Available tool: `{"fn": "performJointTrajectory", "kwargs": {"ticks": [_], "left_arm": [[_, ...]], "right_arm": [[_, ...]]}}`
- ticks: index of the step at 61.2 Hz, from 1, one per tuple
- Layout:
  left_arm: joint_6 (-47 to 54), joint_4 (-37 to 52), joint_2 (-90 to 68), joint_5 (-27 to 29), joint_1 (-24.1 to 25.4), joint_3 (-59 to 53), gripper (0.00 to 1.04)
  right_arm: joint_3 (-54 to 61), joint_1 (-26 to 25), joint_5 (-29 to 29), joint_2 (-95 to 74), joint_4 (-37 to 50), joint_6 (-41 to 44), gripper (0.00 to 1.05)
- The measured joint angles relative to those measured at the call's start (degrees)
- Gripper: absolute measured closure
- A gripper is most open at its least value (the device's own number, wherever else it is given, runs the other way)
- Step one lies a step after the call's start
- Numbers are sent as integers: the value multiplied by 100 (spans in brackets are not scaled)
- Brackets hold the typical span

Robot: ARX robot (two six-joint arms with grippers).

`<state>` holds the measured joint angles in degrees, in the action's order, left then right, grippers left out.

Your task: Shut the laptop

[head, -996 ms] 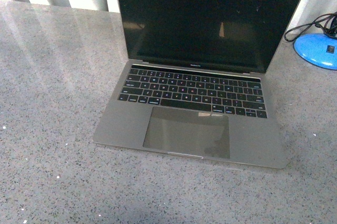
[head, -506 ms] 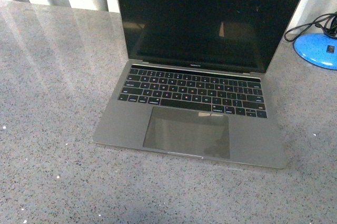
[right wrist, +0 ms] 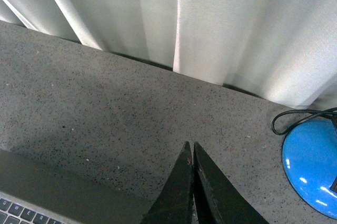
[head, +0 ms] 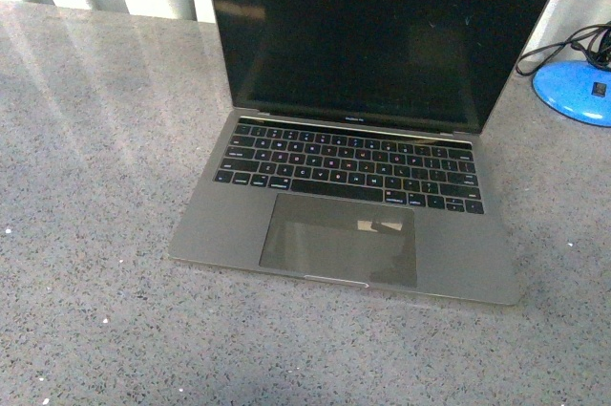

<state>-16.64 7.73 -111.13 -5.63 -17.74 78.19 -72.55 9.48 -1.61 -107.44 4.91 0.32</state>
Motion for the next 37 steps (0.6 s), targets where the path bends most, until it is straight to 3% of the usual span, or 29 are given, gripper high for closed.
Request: {"fn": "performJointTrajectory", "kwargs": {"ticks": [37], "left_arm": [[-57, -498, 424, -254, 15, -396, 101]], "right_arm": [[708, 348, 227, 446, 9, -284, 104]]}}
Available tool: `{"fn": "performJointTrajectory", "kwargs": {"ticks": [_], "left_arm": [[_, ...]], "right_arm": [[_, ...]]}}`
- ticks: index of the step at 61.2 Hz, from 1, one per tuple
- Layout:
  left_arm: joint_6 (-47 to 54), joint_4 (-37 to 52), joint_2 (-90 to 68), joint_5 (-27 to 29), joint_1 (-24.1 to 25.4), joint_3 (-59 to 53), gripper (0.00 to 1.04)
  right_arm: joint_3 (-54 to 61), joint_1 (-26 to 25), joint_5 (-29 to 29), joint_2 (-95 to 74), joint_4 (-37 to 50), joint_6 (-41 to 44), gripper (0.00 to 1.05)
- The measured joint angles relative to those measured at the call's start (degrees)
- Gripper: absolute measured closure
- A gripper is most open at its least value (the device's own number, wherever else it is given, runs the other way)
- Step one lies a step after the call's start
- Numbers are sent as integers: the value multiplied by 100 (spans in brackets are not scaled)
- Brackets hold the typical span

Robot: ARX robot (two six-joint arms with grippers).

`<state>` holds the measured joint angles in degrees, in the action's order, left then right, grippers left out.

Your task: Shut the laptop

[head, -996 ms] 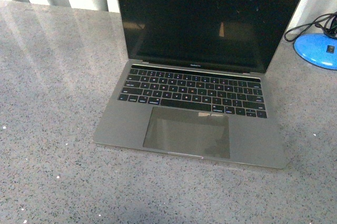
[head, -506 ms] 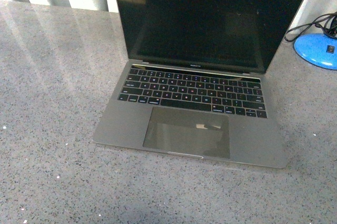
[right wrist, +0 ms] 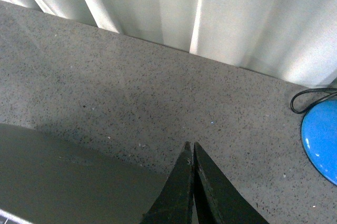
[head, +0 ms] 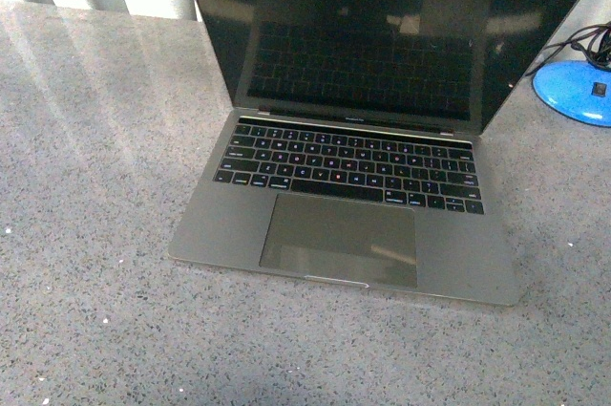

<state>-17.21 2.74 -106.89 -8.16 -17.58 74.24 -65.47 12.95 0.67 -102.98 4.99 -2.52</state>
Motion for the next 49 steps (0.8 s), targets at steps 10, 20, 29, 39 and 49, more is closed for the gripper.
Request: {"fn": "performJointTrajectory", "kwargs": {"ticks": [10, 20, 29, 39, 49], "left_arm": [[-26, -15, 55, -101, 0, -146, 101], [-26, -63, 98, -129, 0, -269, 101], [-24, -90, 118, -146, 0, -369, 101], [-24, -90, 162, -160, 0, -498, 101], [-26, -90, 205, -188, 0, -671, 101]], "right_arm": [[184, 35, 59, 57, 0, -107, 104], [363, 63, 107, 125, 0, -197, 104], [538, 101, 109, 170, 31, -321, 104], [708, 140, 122, 190, 83, -468, 104], [894, 184, 122, 197, 120, -660, 104]]}}
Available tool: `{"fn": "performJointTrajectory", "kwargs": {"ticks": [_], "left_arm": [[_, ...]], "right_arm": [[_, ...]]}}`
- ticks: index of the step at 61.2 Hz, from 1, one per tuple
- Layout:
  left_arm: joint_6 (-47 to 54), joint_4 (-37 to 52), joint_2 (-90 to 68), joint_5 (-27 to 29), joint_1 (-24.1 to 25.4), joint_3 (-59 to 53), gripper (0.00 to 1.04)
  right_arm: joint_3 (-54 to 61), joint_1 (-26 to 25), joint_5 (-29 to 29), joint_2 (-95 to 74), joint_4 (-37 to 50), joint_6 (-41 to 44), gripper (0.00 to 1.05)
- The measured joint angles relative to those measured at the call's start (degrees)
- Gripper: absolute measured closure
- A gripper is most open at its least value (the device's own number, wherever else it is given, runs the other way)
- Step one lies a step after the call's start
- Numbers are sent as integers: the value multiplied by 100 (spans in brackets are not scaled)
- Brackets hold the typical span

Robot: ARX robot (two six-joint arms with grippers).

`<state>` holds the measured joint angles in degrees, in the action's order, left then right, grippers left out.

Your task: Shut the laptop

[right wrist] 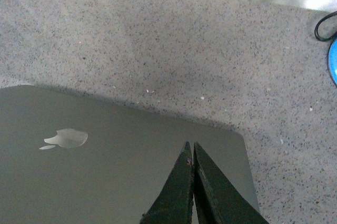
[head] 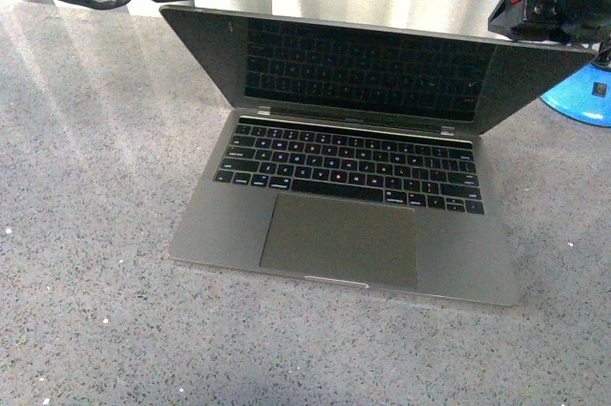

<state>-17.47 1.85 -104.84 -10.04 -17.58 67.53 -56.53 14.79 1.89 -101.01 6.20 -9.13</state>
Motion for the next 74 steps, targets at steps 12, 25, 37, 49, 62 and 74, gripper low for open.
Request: {"fn": "performJointTrajectory", "kwargs": {"ticks": [12, 25, 37, 49, 62, 74], "left_arm": [[-7, 26, 20, -26, 4, -269, 101], [-68, 96, 20, -52, 22, -452, 101], [-111, 291, 33, -98, 22, -756, 101], [-151, 417, 33, -83, 22, -1040, 101], [-175, 538, 31, -81, 20, -1180, 101], [-201, 592, 28, -85, 22, -1217, 101]], "right_arm": [[168, 68, 15, 0, 46, -101, 104], [354, 149, 4, 0, 116, -273, 104], [455, 155, 2, 0, 162, -286, 104], [546, 162, 4, 0, 208, -286, 104], [726, 192, 9, 0, 289, -297, 104], [841, 214, 2, 0, 310, -326, 104]]}}
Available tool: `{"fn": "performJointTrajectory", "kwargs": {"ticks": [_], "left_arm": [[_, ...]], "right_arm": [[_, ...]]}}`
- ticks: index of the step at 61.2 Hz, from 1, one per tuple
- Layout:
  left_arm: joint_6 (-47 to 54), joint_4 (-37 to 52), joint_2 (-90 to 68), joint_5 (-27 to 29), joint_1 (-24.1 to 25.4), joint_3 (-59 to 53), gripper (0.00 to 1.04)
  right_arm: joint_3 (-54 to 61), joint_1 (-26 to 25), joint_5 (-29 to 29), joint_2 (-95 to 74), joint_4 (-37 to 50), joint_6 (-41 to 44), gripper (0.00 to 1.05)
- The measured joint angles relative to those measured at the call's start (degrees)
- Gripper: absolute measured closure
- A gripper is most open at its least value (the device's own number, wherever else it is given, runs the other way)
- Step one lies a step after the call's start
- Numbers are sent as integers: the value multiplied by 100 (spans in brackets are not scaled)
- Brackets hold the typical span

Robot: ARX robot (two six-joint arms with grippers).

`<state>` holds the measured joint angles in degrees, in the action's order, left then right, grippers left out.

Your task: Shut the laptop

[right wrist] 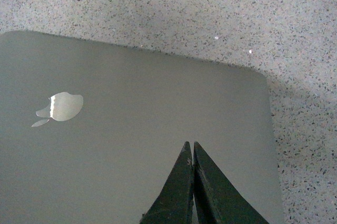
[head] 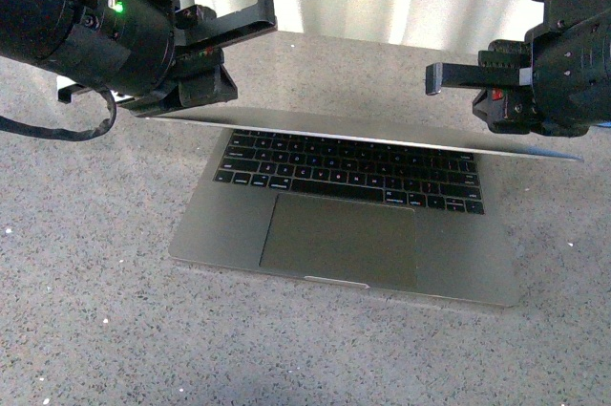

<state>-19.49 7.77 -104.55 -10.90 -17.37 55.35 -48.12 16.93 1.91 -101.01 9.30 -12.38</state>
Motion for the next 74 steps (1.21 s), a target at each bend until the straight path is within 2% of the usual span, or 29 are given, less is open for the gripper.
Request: {"fn": "performJointTrajectory", "kwargs": {"ticks": [74], "left_arm": [[-280, 544, -179, -116, -17, -627, 101]], "right_arm": [[651, 162, -31, -175, 409, -350, 104]]}}
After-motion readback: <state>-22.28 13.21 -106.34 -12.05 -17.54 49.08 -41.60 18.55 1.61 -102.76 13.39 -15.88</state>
